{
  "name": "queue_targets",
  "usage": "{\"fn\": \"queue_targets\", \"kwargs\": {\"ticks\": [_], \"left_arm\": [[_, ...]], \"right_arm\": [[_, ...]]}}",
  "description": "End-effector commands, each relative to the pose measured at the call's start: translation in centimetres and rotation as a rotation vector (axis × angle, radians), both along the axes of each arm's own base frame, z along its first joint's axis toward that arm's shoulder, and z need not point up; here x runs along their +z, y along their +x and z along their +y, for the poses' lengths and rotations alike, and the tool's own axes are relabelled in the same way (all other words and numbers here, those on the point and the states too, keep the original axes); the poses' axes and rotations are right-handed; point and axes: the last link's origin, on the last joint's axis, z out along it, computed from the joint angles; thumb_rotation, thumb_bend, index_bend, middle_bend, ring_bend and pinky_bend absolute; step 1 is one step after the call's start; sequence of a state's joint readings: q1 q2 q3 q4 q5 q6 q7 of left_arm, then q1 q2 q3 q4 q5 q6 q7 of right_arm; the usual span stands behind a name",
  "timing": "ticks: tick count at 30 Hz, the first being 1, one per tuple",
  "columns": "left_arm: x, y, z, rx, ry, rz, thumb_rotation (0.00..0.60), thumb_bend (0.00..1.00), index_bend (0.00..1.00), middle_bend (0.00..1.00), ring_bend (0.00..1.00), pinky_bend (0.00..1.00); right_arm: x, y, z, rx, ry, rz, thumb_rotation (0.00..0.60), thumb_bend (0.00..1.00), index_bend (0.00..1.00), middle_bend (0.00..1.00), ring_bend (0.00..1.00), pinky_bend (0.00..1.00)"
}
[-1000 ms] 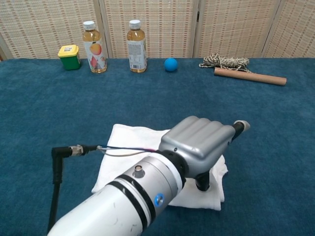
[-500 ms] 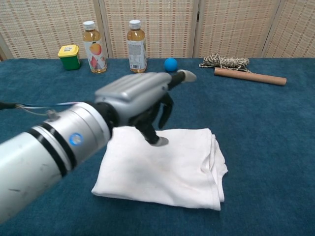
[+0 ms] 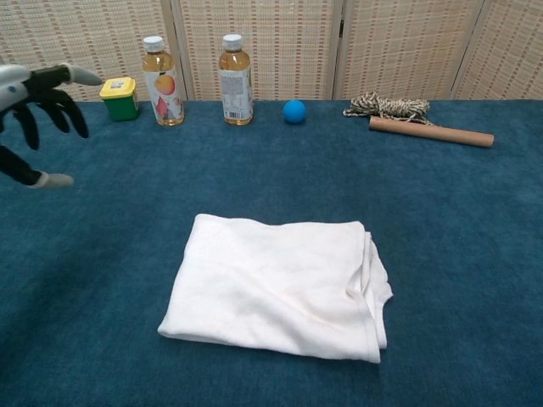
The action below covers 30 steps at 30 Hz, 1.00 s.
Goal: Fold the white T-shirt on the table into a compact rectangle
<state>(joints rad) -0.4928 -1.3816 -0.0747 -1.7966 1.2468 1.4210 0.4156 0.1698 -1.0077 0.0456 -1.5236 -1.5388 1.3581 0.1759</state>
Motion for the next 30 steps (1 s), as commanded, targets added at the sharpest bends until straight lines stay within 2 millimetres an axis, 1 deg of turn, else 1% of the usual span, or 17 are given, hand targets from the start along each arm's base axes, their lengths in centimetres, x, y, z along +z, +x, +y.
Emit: {"fn": "queue_targets", "kwargs": {"ticks": [1, 6, 11, 15, 19, 23, 30], "left_arm": [[2.0, -3.2, -1.0, 0.042, 0.051, 0.023, 0.6, 0.23, 0.13, 0.39, 0.34, 0.49], [3.9, -6.1, -2.5, 0.074, 0.116, 0.028, 0.6, 0.23, 0.13, 0.39, 0.34, 0.46], [5.0, -8.5, -4.0, 0.096, 0.165, 0.043, 0.6, 0.23, 0.14, 0.39, 0.34, 0.45], [5.6, -9.9, -5.1, 0.126, 0.176, 0.052, 0.6, 0.23, 0.14, 0.39, 0.34, 0.45], [6.1, -10.9, -6.1, 0.157, 0.182, 0.075, 0.6, 0.23, 0.14, 0.39, 0.34, 0.45], [6.4, -11.6, -6.8, 0.174, 0.181, 0.104, 0.6, 0.23, 0.14, 0.39, 0.34, 0.45], [6.5, -11.9, -7.3, 0.187, 0.184, 0.102, 0.6, 0.23, 0.14, 0.39, 0.34, 0.45]], "right_arm": [[-0.3, -0.2, -0.2, 0.004, 0.006, 0.004, 0.6, 0.41, 0.26, 0.26, 0.21, 0.34], [-0.6, -0.7, -0.2, 0.001, 0.004, 0.025, 0.6, 0.41, 0.24, 0.26, 0.21, 0.33], [-0.8, -1.0, 0.3, -0.004, 0.004, 0.004, 0.6, 0.42, 0.19, 0.26, 0.21, 0.32], [-1.0, -1.1, 0.8, 0.0, 0.0, -0.001, 0.6, 0.42, 0.17, 0.26, 0.2, 0.32], [-1.1, -1.2, 1.1, -0.003, -0.019, 0.002, 0.6, 0.42, 0.15, 0.24, 0.19, 0.31], [-1.2, -1.5, 1.5, -0.016, -0.036, -0.001, 0.6, 0.42, 0.15, 0.24, 0.19, 0.31], [-1.6, -1.6, 1.8, -0.031, -0.042, -0.006, 0.6, 0.42, 0.15, 0.24, 0.19, 0.31]]}}
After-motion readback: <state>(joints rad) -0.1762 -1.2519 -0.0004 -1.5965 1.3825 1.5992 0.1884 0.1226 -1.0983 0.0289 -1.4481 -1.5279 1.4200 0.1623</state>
